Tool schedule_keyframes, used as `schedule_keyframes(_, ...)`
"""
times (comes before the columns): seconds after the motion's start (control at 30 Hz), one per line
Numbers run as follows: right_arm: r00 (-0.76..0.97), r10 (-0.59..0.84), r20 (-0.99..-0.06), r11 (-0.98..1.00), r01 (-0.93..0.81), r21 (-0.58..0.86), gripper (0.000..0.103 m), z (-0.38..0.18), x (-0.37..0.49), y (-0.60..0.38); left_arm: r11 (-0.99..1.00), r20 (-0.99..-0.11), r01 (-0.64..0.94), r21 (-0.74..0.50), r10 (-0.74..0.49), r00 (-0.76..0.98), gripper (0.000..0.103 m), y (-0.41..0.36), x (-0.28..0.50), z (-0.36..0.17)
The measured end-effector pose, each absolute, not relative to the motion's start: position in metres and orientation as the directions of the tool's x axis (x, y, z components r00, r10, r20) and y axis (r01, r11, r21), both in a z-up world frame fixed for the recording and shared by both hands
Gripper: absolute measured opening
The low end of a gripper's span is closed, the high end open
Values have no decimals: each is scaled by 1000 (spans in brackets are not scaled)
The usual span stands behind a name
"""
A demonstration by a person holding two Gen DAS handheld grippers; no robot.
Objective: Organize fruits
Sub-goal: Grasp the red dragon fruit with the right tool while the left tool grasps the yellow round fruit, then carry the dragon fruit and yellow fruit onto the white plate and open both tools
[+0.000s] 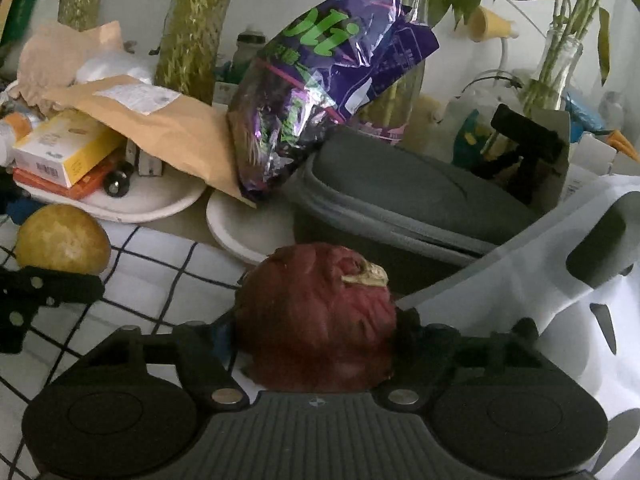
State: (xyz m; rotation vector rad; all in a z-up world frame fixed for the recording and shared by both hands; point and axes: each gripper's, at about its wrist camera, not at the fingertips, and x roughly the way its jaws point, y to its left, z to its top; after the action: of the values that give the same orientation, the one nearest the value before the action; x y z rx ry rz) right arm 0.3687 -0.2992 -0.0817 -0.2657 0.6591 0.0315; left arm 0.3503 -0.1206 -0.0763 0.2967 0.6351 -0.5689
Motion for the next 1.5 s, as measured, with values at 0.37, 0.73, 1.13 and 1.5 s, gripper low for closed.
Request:
schedule_keyframes(0.37,806,17,-591,970,-157,-187,71,-49,326,-289,800,-611,600,30,-460,645,53,-105,307,-37)
schedule_keyframes(0.73,798,110,-593,967,-225,-123,71,-20,235,-265,783,-608,621,34,-477,635,53,-87,207,6)
schedule_keyframes(1.13,803,153,-576,971,-230,-63,71,-7,164,-254,757,-646,653,-4,-500,576,54,-77,113,-4)
schedule_keyframes(1.5,773,220,-594,949,-311,-53,71,-7,135,-239,792,-657,609,-36,-478,583,72,-73,87,-31)
